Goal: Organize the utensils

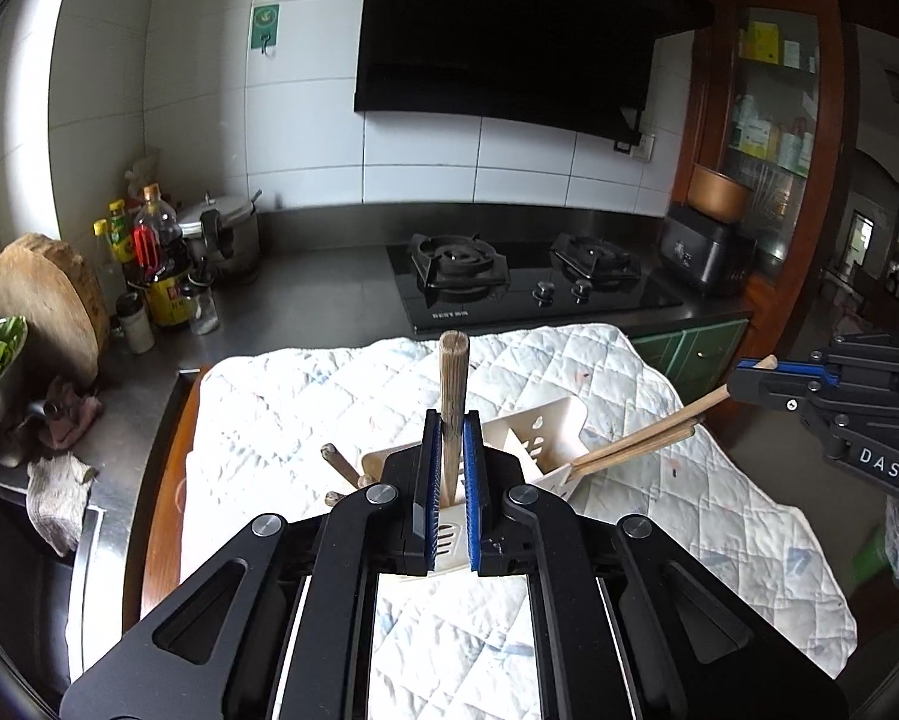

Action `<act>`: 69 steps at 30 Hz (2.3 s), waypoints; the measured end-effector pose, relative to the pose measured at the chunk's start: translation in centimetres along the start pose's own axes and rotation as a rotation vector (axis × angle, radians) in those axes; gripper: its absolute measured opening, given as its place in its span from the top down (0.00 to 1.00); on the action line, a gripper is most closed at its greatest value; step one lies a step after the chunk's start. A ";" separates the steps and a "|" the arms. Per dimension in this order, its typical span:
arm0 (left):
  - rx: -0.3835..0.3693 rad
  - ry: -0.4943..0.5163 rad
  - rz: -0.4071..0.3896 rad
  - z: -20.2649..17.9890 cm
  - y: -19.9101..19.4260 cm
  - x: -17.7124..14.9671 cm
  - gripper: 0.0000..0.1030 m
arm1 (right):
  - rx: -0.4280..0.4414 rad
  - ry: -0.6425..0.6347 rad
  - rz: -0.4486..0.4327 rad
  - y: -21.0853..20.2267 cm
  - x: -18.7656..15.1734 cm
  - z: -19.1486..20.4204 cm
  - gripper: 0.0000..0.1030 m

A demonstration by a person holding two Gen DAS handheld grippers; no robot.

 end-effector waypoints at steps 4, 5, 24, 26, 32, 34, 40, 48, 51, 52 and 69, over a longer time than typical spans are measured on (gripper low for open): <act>-0.015 -0.010 0.013 0.3 0.7 -0.4 0.93 | 0.012 0.013 0.009 1.2 0.0 0.3 0.93; -0.007 -0.008 0.012 0.1 0.8 -0.4 0.93 | 0.017 0.019 0.006 1.4 0.0 0.3 0.93; 0.028 0.078 -0.087 -4.2 -5.4 -2.8 0.43 | -0.007 0.130 -0.223 -6.4 -6.0 0.1 0.38; 0.038 0.076 -0.101 -4.7 -6.4 -3.3 0.38 | -0.006 0.136 -0.240 -7.3 -7.3 0.2 0.33; 0.071 0.078 -0.138 -6.0 -9.5 -5.6 0.20 | -0.115 0.121 -0.304 -9.7 -11.2 -0.1 0.14; 0.090 0.077 -0.146 -6.3 -10.3 -6.6 0.17 | -0.134 0.130 -0.315 -10.3 -12.4 -0.2 0.12; 0.125 0.054 -0.151 -6.5 -12.0 -9.9 0.08 | -0.157 0.158 -0.318 -11.5 -15.8 -0.2 0.08; 0.152 -0.005 -0.169 -6.3 -14.9 -13.6 0.05 | -0.135 0.226 -0.301 -12.7 -19.7 0.3 0.07; 0.164 -0.015 -0.190 -6.3 -16.2 -14.5 0.05 | -0.141 0.257 -0.291 -12.7 -20.9 0.3 0.07; 0.168 -0.017 -0.192 -6.3 -16.5 -14.9 0.05 | -0.143 0.261 -0.283 -12.6 -21.3 0.4 0.07; 0.247 -0.076 -0.132 -6.8 -18.0 -19.6 0.05 | -0.114 0.268 -0.333 -14.7 -24.8 2.1 0.07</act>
Point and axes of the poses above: each gripper's, at about its wrist camera, not at the fingertips, and y roughly the way its jaws point, z to its left, x to its top, the point moved 6 cm from there along y, roughly the way its jaws point, and after that the axes turned 13 degrees about -x, right-handed, at the moved point
